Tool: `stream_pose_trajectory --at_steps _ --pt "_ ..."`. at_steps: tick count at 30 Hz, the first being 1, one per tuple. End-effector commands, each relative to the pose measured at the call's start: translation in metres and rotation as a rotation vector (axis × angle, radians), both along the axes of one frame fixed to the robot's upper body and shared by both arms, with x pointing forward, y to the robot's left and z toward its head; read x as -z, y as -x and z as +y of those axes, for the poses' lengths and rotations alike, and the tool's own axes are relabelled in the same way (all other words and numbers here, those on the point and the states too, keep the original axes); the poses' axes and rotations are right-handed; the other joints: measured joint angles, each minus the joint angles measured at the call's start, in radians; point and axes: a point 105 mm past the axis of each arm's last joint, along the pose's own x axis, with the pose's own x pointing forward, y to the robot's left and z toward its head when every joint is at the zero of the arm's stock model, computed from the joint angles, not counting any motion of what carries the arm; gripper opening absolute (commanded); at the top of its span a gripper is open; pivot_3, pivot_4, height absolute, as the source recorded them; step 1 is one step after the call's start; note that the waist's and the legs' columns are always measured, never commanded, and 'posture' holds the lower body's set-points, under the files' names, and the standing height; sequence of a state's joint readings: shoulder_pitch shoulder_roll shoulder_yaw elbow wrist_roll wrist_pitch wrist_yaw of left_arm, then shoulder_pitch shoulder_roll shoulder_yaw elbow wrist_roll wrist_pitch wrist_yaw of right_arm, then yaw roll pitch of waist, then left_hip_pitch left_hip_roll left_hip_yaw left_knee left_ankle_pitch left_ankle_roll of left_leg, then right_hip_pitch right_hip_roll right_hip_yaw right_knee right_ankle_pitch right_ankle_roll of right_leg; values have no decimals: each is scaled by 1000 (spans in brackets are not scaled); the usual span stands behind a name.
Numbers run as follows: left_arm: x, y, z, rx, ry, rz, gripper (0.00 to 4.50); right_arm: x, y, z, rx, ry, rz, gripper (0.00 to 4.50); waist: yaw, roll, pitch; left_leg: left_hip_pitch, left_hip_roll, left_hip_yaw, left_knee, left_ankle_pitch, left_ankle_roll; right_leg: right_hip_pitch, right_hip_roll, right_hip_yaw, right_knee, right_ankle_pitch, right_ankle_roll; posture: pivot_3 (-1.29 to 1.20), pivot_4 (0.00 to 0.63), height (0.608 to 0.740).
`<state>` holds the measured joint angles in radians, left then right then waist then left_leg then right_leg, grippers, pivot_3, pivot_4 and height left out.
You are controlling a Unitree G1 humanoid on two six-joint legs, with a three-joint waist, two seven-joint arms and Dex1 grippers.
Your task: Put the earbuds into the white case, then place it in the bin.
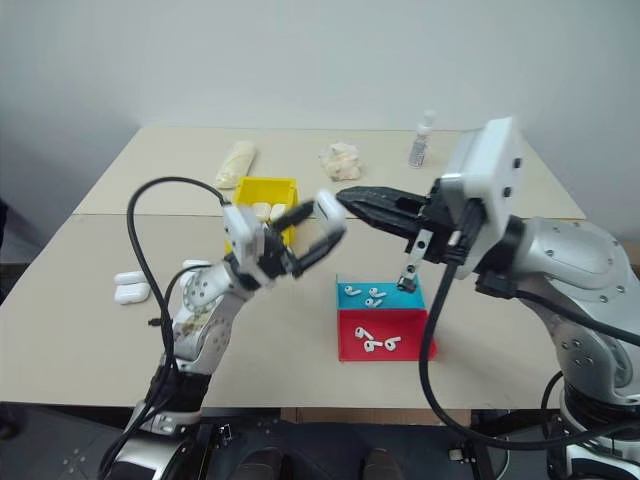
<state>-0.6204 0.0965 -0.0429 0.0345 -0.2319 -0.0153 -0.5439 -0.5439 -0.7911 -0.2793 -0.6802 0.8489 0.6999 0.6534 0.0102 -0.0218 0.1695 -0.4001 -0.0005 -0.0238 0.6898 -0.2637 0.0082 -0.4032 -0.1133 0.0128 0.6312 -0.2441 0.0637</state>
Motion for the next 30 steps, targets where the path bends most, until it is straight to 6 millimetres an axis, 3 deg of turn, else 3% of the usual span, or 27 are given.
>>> stream_pose_trajectory --at_steps 1,6,12,18,19,23,28,30 --pt "-29 -42 39 -443 26 -4 2790 -5 -3 -25 125 -18 -41 31 2 0 0 -2 0 0 2 -1 1 -1 0 0 0 0 0 0 150 740" --pt "-22 -79 83 -785 -57 94 2790 7 -5 -37 167 -7 3 31 -5 0 0 -3 0 1 2 -2 3 -2 0 0 1 1 2 0 150 740" --pt "14 -98 87 -870 -179 213 2790 15 -10 -37 174 4 28 31 -1 0 0 -4 0 1 4 -1 2 -2 0 -1 1 1 2 0 150 740" --pt "29 -104 85 -792 -258 285 2790 22 -11 -37 193 26 48 31 0 0 0 -6 0 3 4 -1 2 -2 0 -1 3 1 2 0 150 740" --pt "30 -104 84 -779 -252 297 3501 23 -11 -37 195 30 51 0 0 0 0 -6 0 3 4 -1 2 -2 0 -1 3 1 2 0 150 740" --pt "31 -102 75 -755 -244 270 4455 27 -11 -37 212 43 61 0 1 0 0 -6 0 3 4 -1 1 -2 0 -2 2 1 2 0 150 740" --pt "17 -94 76 -702 -136 226 4455 28 -10 -38 216 51 61 0 1 0 0 -6 0 3 4 -1 1 -2 0 -2 3 1 2 0 150 740" --pt "12 -83 84 -511 -34 264 4455 31 -7 -43 221 88 70 0 -2 0 0 -6 0 3 4 -1 1 -2 0 -2 3 1 2 0 150 740"
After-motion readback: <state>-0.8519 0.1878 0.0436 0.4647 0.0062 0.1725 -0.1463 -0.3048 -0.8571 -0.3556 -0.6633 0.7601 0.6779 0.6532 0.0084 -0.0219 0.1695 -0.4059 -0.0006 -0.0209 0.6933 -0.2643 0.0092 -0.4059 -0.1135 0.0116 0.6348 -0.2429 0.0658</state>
